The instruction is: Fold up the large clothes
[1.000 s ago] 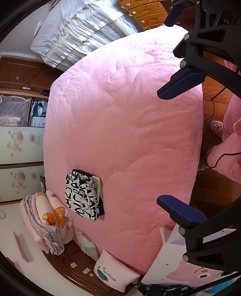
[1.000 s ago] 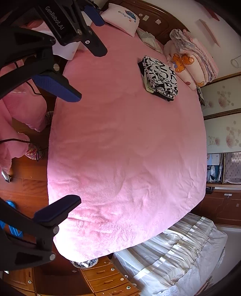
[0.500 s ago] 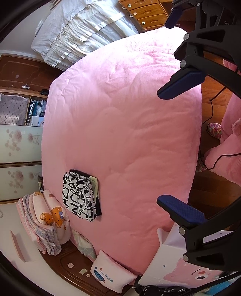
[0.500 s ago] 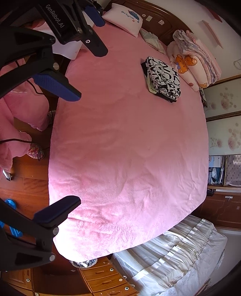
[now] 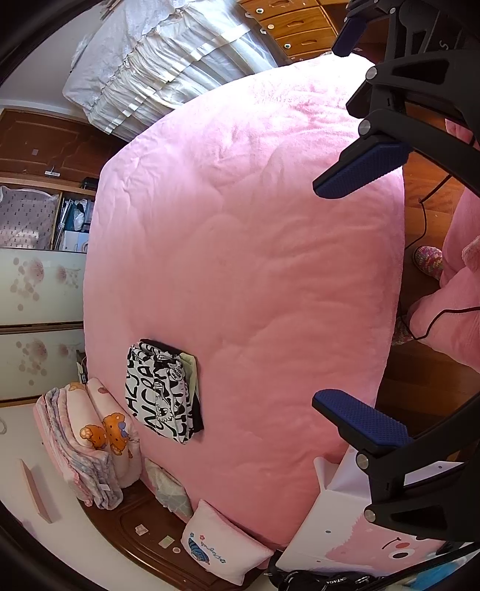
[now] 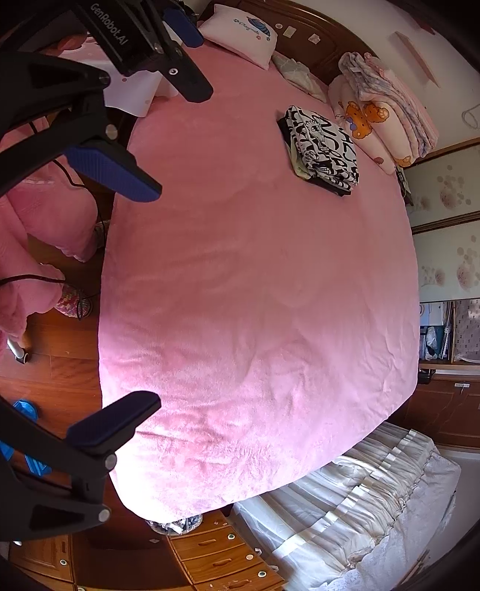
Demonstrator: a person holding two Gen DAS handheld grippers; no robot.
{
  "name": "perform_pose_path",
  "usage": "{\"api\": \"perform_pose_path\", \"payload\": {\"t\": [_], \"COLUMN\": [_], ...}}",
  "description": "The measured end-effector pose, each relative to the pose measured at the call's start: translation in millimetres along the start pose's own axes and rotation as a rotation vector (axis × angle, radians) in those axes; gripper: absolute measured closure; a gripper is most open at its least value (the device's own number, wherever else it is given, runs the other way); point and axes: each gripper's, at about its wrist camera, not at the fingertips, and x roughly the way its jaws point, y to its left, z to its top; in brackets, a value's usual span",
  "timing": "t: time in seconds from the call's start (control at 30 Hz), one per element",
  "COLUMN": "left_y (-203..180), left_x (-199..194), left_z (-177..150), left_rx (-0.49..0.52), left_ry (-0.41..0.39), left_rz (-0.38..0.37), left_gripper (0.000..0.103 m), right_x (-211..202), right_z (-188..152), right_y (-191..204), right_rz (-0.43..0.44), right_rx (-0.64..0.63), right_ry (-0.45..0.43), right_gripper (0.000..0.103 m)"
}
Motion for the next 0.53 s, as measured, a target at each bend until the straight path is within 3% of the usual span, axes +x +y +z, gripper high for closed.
{"api": "perform_pose_path", "payload": {"t": [0.53], "left_y": [-5.3], "left_x": [0.1], "left_z": [1.2], "left_rx": [-0.004], "left_ry": [0.007], "left_rz": [0.012], "left_gripper": [0.001], "right_x": [6.0], "right_z": [3.4], "right_y": [-3.5], "right_rz": [0.001], "right_rx": [0.001], "right_ry": [0.012], "right_gripper": [0.0]}}
